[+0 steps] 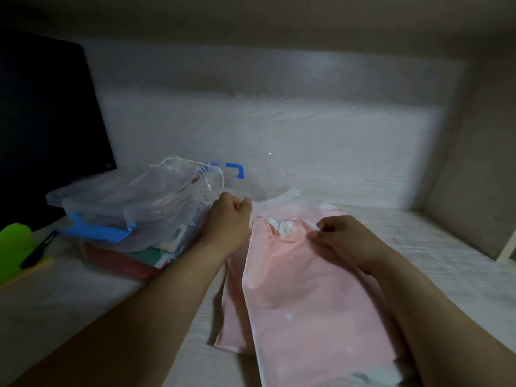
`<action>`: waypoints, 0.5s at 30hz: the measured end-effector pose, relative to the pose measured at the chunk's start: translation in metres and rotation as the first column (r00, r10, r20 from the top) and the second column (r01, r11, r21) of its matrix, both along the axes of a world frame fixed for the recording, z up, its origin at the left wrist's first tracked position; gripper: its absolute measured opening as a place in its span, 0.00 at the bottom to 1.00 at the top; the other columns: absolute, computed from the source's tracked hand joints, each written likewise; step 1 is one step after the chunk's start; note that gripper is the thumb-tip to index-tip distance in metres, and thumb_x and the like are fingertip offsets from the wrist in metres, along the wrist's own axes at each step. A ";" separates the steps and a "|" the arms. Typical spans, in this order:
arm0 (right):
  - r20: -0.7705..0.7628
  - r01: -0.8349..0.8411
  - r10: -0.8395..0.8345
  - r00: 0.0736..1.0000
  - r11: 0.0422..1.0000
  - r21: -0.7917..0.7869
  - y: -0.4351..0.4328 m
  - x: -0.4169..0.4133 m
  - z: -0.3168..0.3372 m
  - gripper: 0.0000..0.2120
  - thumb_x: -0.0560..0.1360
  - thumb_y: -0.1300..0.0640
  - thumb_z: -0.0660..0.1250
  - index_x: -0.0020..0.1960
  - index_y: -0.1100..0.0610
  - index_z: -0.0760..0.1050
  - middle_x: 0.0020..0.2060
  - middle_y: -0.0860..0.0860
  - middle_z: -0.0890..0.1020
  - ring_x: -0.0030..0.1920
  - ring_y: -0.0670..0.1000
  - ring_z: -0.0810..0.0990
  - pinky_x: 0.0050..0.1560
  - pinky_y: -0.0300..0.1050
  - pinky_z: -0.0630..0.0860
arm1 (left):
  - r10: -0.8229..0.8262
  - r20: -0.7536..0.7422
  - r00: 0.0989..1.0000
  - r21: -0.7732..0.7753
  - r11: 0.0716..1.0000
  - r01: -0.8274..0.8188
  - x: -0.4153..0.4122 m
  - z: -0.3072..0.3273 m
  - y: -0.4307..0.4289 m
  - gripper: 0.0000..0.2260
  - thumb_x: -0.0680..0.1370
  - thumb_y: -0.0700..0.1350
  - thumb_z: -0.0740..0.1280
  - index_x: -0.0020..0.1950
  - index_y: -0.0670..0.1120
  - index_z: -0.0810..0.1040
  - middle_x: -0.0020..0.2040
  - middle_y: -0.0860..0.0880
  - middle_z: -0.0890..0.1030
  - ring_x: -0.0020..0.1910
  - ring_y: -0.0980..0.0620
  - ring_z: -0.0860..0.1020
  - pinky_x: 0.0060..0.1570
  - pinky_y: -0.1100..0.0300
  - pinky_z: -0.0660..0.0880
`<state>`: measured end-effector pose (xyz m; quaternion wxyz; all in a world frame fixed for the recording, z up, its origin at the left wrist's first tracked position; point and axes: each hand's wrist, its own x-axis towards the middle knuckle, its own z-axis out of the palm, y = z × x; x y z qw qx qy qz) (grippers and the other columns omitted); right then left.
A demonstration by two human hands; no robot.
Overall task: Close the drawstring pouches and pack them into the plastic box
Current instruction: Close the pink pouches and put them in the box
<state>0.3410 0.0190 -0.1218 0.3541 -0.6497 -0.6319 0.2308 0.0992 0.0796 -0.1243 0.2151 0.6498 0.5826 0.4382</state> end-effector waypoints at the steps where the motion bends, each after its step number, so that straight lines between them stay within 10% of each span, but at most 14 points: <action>1: -0.028 0.041 -0.039 0.999 0.998 0.043 0.001 0.001 0.000 0.12 0.78 0.53 0.72 0.37 0.56 0.79 0.27 0.45 0.78 0.27 0.44 0.73 0.33 0.40 0.69 | 0.003 -0.028 1.000 -0.037 0.999 -0.004 0.001 0.006 -0.008 0.22 0.81 0.65 0.59 0.51 0.46 0.77 0.49 0.47 0.82 0.53 0.42 0.80 0.51 0.53 0.72; 3: -0.114 0.116 -0.104 0.988 0.987 0.110 0.004 0.003 0.002 0.11 0.78 0.54 0.72 0.39 0.56 0.80 0.28 0.45 0.80 0.26 0.43 0.74 0.33 0.40 0.70 | -0.122 -0.067 0.990 -0.164 0.980 0.109 0.000 0.014 -0.032 0.30 0.77 0.73 0.58 0.48 0.47 0.82 0.43 0.51 0.84 0.48 0.49 0.82 0.49 0.57 0.75; 6: -0.210 0.200 -0.168 0.963 0.970 0.140 0.007 0.004 0.001 0.11 0.79 0.55 0.71 0.38 0.57 0.79 0.27 0.47 0.79 0.25 0.45 0.73 0.32 0.41 0.69 | -0.378 0.058 0.924 -0.325 0.868 0.376 -0.007 0.015 -0.051 0.14 0.78 0.59 0.72 0.47 0.49 0.85 0.38 0.58 0.86 0.36 0.63 0.83 0.35 0.69 0.75; 15: -0.390 -0.138 0.062 0.919 0.976 -0.170 -0.012 0.018 0.016 0.08 0.76 0.65 0.73 0.54 0.61 0.85 0.47 0.59 0.87 0.47 0.61 0.87 0.52 0.53 0.83 | -0.374 0.118 0.920 -0.159 0.907 0.389 -0.015 0.013 -0.045 0.10 0.81 0.37 0.66 0.57 0.47 0.84 0.50 0.47 0.87 0.46 0.53 0.82 0.43 0.63 0.75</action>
